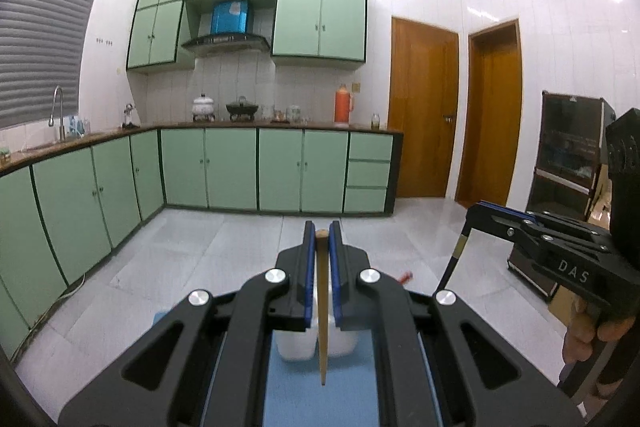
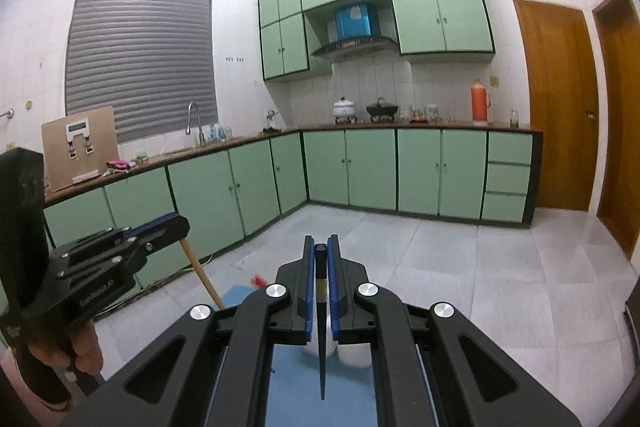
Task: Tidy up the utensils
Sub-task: 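Carry the wooden chopstick to the holder with the left tool while the right tool carries the black chopstick, then open the left tool over the holder while the right tool releases the black chopstick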
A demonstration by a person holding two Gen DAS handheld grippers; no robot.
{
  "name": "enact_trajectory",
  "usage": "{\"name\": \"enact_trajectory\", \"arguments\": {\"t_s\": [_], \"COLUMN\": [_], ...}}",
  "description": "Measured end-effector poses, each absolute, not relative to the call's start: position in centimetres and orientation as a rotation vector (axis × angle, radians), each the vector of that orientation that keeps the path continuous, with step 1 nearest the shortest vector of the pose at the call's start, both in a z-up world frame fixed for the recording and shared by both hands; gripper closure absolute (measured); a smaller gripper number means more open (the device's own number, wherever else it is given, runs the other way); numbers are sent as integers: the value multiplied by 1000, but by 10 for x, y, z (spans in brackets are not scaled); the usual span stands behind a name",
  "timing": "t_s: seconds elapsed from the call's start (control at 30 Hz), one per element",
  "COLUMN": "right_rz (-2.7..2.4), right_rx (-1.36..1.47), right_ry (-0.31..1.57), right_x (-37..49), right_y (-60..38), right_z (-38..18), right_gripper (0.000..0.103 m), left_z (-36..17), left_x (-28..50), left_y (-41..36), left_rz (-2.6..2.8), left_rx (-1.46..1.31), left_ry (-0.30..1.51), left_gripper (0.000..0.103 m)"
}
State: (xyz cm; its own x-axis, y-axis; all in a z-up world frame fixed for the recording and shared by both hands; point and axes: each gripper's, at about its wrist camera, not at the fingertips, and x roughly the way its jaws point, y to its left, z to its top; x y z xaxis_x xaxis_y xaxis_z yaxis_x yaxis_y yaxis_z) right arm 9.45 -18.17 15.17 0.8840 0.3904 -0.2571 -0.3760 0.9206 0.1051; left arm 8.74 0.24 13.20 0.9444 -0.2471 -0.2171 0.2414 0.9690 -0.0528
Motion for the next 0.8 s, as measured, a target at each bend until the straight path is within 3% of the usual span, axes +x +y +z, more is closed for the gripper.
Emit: {"name": "enact_trajectory", "arguments": {"t_s": [0.4,0.8], "right_rz": [359,351], "right_rx": [51,65], "right_ry": [210,259], "right_x": [180,235], "right_y": [-171,-158], "right_z": [186,127], "right_gripper": [97,97], "left_z": [157,97], "left_x": [163,224], "left_y": [-14,-27], "left_rz": [-214,-195], "left_rx": [-37,-22], "left_ry": [115,235], "left_gripper": [97,97]}}
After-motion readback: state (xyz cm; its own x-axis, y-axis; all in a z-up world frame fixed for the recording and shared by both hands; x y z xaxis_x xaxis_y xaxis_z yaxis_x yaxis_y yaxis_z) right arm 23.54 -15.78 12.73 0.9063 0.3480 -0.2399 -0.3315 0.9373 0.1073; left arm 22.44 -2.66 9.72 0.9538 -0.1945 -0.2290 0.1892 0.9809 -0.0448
